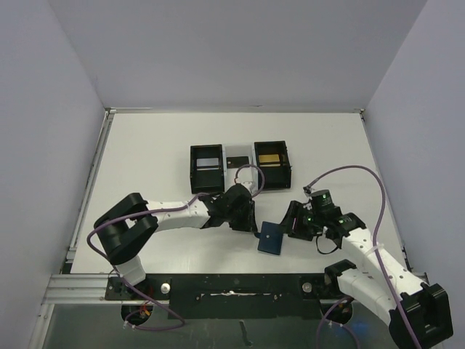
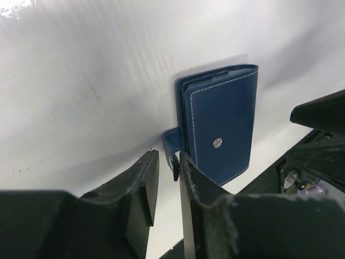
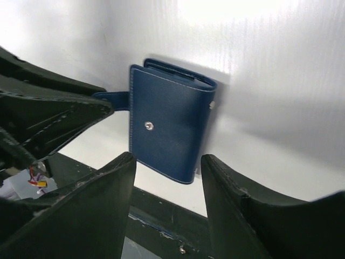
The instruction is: Take the credit cards out of the card holder
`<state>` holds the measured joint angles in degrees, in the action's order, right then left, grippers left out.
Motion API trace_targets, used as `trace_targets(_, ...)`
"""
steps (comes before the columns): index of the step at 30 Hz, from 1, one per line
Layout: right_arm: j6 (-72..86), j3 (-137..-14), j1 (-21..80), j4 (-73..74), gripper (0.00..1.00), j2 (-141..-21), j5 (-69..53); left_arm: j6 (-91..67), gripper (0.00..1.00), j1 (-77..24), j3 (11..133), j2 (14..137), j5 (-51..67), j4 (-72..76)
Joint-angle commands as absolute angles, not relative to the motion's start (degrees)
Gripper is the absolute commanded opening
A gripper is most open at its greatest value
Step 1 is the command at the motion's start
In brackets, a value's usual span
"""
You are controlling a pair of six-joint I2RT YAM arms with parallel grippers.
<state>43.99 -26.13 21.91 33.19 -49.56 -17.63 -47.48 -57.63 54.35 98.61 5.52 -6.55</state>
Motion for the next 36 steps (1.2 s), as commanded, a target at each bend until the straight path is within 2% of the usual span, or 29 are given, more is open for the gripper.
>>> trace_targets(1, 43.6, -31.4, 22.4, 33.2, 0.52, -50.5, -18.2, -48.5, 0.14, -55.7, 53.7, 98.5, 9.5, -0.7)
trace_targets(4, 43.0, -32.9, 22.5, 33.7, 0.52, -52.5, -18.4, -49.0, 0.00, -55.7, 52.9, 97.7, 9.8, 0.1)
trace_targets(9, 44.2, -33.1, 23.7, 32.6, 0.55, -54.7, -19.7, -48.9, 0.00, -55.6, 50.6, 93.7, 8.8, 1.0)
trace_targets(20, 47.7, -39.2, 33.4, 31.2, 0.72, -63.1, -12.7, -45.4, 0.00, -55.6, 51.0, 84.7, 9.8, 1.0)
trace_targets(25, 50.8, -40.5, 35.8, 28.2, 0.75, -67.2, -10.1, -43.8, 0.00, -55.7, 51.4, 82.0, 9.2, -1.3)
trace_targets(28, 52.3, -40.0, 35.8, 26.5, 0.70, -67.6, -8.9, -43.7, 0.00, -55.6, 50.9, 80.9, 8.6, -2.1)
trace_targets(33, 52.0, -39.8, 35.8, 28.6, 0.53, -67.8, -6.9, -43.9, 0.00, -55.6, 50.4, 80.1, 7.7, -2.9)
trace_targets(36, 52.0, -38.2, 35.8, 29.6, 0.48, -66.5, -5.7, -44.5, 0.00, -55.7, 50.7, 79.7, 6.7, -4.1)
